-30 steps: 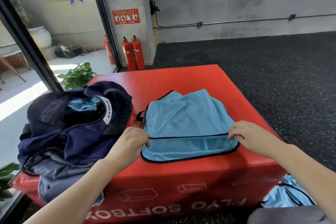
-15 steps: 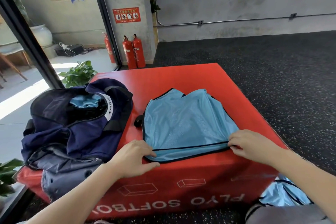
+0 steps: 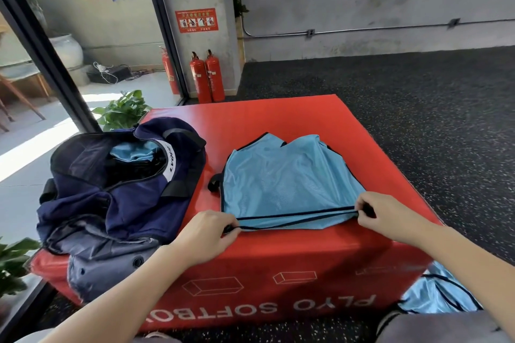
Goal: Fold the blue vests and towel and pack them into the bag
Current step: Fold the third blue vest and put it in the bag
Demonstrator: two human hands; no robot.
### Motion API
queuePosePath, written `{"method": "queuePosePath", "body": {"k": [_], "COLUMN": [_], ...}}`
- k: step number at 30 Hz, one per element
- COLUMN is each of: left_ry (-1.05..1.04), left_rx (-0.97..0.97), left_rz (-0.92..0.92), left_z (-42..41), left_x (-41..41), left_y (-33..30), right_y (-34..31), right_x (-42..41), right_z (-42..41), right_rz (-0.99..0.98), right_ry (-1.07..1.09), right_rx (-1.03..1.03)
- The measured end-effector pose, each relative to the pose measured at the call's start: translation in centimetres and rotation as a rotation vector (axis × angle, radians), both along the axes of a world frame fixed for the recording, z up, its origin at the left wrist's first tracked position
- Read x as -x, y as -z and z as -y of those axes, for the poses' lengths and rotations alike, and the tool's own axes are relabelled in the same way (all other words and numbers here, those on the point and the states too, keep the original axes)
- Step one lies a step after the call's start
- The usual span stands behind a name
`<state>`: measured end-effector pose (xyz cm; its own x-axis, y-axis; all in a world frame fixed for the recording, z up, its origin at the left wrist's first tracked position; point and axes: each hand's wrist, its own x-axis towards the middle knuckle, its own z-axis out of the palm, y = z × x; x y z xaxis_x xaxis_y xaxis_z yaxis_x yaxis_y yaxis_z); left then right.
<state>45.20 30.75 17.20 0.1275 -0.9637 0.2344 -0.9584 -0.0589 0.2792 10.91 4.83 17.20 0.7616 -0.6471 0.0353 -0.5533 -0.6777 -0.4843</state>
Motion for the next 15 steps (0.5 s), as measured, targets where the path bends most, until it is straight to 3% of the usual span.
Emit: {"method": "queuePosePath", "body": {"k": [4, 7, 11, 15], "left_ry": [-0.113, -0.212, -0.228, -0.212], "left_rx": [0.042, 0.112, 0.144, 0.094], "left_rz": [-0.181, -0.29, -0.297, -0.295], "left_z": [-0.1, 0.0, -0.2, -0.5], "left_x": [-0.1, -0.5, -0.9, -1.1], "left_y": [0.1, 0.2, -0.2, -0.8], "right_y": [0.3, 1.2, 1.5, 0.9], "right_x": [-0.1, -0.2, 0.2, 0.7], "right_z": [-0.2, 0.1, 0.5, 0.7], "right_rz": [-0.131, -0.095, -0.076, -0.027], "right_ry": [-0.103, -0.217, -0.352, -0.329], "right_rx": [0.257, 0.528, 0.598, 0.607]}}
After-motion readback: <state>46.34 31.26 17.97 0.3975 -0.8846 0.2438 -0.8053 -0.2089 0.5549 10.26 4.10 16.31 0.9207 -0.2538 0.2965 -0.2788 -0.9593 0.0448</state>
